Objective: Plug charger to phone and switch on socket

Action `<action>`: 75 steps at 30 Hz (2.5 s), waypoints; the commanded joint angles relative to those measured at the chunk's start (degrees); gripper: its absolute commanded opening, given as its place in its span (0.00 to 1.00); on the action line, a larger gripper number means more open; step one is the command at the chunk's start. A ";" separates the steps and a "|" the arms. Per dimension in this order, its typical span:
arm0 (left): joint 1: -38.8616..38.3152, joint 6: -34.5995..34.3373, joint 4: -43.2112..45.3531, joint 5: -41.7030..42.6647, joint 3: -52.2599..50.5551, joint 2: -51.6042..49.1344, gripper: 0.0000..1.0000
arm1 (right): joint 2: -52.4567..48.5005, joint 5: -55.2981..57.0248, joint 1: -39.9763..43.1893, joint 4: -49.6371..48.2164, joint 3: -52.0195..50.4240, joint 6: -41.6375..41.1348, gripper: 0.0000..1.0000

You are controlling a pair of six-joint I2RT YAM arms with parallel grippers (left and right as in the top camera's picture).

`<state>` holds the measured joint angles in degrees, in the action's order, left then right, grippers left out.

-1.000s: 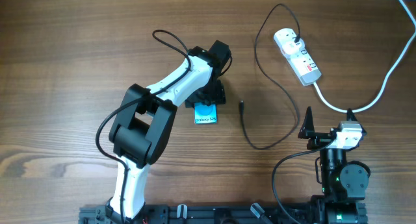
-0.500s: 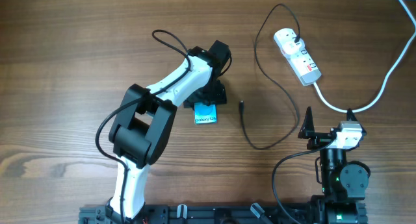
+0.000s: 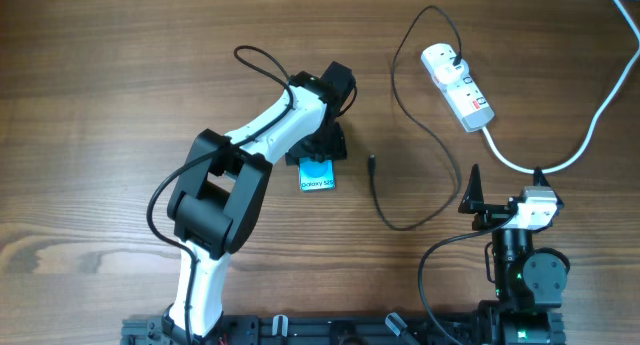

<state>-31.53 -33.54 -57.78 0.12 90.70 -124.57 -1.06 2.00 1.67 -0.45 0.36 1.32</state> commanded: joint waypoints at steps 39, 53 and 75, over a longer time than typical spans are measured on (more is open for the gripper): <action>2.14 -0.20 0.98 2.64 -3.63 -0.55 0.74 | 0.26 0.57 -0.26 -0.17 -0.07 -0.70 1.00; 2.21 -0.20 -0.52 2.64 -2.16 7.30 0.73 | 0.26 0.57 -0.26 -0.15 -0.07 -0.68 1.00; 2.19 -0.48 9.35 3.26 -13.20 7.10 0.99 | 0.26 0.57 -0.26 -0.15 -0.07 -0.70 1.00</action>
<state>-29.52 -33.78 -49.67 2.33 79.02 -117.10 -1.06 2.00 1.67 -0.45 0.36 1.32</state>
